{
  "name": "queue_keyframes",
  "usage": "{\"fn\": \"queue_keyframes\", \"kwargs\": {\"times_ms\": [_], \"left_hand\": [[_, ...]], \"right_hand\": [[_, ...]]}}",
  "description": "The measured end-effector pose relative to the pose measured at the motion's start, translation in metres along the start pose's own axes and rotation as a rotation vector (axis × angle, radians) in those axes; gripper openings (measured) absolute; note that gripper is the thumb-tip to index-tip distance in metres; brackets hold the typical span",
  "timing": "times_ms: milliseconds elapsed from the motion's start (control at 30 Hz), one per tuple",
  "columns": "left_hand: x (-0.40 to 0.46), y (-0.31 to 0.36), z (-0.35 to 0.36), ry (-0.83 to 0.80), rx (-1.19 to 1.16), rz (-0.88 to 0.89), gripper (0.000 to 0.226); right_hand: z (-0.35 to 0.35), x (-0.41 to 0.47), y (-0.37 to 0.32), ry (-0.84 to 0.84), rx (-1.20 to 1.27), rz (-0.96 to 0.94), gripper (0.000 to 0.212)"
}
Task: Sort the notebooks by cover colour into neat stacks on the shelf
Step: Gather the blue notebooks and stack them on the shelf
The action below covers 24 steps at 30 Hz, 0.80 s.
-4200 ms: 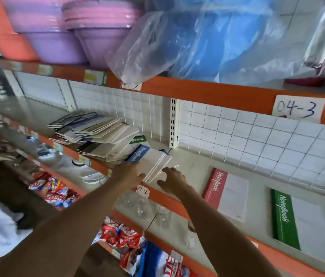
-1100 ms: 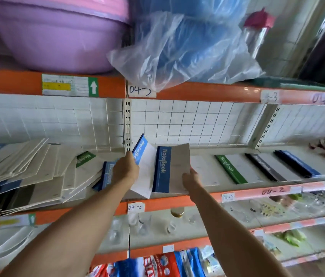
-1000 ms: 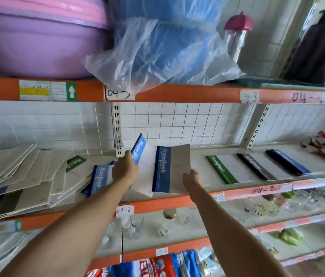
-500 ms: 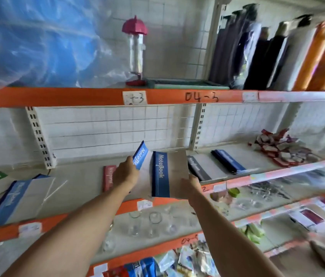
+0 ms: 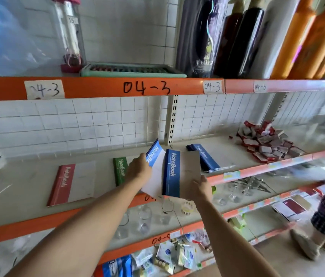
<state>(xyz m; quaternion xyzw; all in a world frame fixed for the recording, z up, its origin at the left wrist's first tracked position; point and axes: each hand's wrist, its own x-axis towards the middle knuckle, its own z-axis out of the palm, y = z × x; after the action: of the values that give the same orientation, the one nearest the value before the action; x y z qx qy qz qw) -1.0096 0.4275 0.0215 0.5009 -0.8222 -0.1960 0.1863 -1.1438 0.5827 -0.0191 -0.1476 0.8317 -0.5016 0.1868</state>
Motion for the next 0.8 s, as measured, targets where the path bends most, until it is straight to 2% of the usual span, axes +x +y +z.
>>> {"fn": "queue_keyframes", "kwargs": {"times_ms": [67,133,167,267,400,500,633,800], "left_hand": [[0.011,0.019,0.018,-0.019,0.004,0.001,0.026],[0.024,0.039,0.036,-0.038,-0.007,-0.012,0.026],[0.033,0.048,0.046,-0.045,-0.020,-0.014,0.024],[0.060,0.074,0.073,-0.063,-0.033,0.009,0.022],[0.091,0.104,0.096,-0.074,-0.013,-0.007,0.026],[0.109,0.121,0.103,-0.074,0.005,-0.056,0.029],[0.125,0.134,0.110,-0.047,0.019,-0.125,0.042],[0.137,0.158,0.115,0.028,0.041,-0.221,0.024]], "right_hand": [[-0.012,0.023,0.007,0.022,-0.014,0.002,0.026],[-0.028,0.048,0.009,0.051,-0.047,-0.002,0.046],[-0.036,0.062,0.008,0.063,-0.072,-0.019,0.048],[-0.059,0.097,-0.008,0.104,-0.144,-0.004,0.019],[-0.082,0.147,-0.015,0.142,-0.328,-0.029,0.030],[-0.100,0.182,-0.016,0.104,-0.423,-0.042,0.037],[-0.109,0.214,-0.022,0.033,-0.452,-0.060,0.028],[-0.108,0.255,-0.025,-0.051,-0.576,-0.162,0.020]]}}
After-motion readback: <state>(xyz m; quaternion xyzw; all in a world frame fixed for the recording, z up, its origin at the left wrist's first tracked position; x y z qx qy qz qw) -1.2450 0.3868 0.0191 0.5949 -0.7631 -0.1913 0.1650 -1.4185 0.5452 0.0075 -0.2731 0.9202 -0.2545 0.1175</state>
